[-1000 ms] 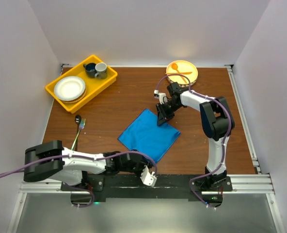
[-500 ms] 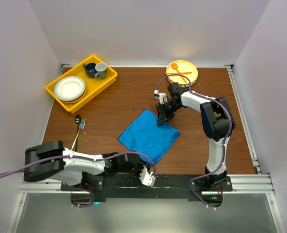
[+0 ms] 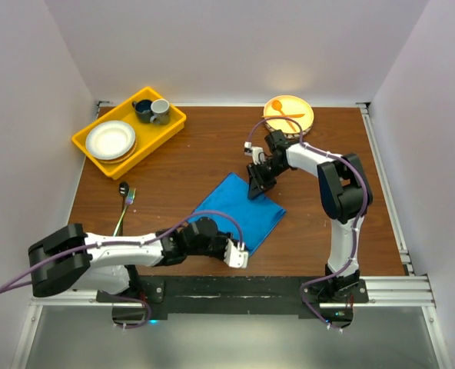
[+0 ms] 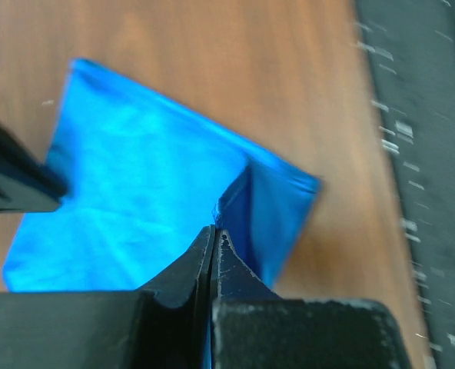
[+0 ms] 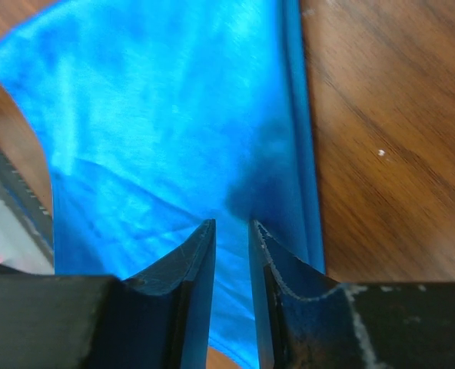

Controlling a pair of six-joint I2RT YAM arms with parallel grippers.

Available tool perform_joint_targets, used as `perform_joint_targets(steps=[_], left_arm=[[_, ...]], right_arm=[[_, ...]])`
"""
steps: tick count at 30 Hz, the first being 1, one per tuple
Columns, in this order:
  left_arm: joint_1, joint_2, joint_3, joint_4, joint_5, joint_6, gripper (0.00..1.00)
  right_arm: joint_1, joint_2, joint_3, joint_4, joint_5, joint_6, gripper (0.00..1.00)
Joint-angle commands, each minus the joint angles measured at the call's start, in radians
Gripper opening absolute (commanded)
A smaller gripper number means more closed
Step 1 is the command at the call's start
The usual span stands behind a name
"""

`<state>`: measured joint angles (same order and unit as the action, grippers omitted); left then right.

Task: Fold the napkin into a case and place the utensils inside
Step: Pick up the top corner of the square folded napkin from the center of the board, then fold the top corner of the square-folded napkin at the center of the board.

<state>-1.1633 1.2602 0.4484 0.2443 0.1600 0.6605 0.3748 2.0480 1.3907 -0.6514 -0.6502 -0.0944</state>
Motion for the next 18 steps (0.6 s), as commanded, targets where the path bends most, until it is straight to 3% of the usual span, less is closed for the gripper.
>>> perform_joint_targets(steps=[1,8,18], left_arm=[[0.126,0.014,0.137,-0.023,0.105,-0.082,0.00],[0.327,0.174,0.321,-0.062,0.177,-0.151,0.00],[0.499,0.428,0.521,-0.079,0.216,-0.197,0.00]], right_arm=[[-0.040,-0.058,0.115,-0.037,-0.092,0.047,0.35],[-0.137,-0.055,0.206,-0.108,-0.103,0.022,0.58],[-0.186,-0.081,0.125,-0.113,-0.095,-0.031,0.70]])
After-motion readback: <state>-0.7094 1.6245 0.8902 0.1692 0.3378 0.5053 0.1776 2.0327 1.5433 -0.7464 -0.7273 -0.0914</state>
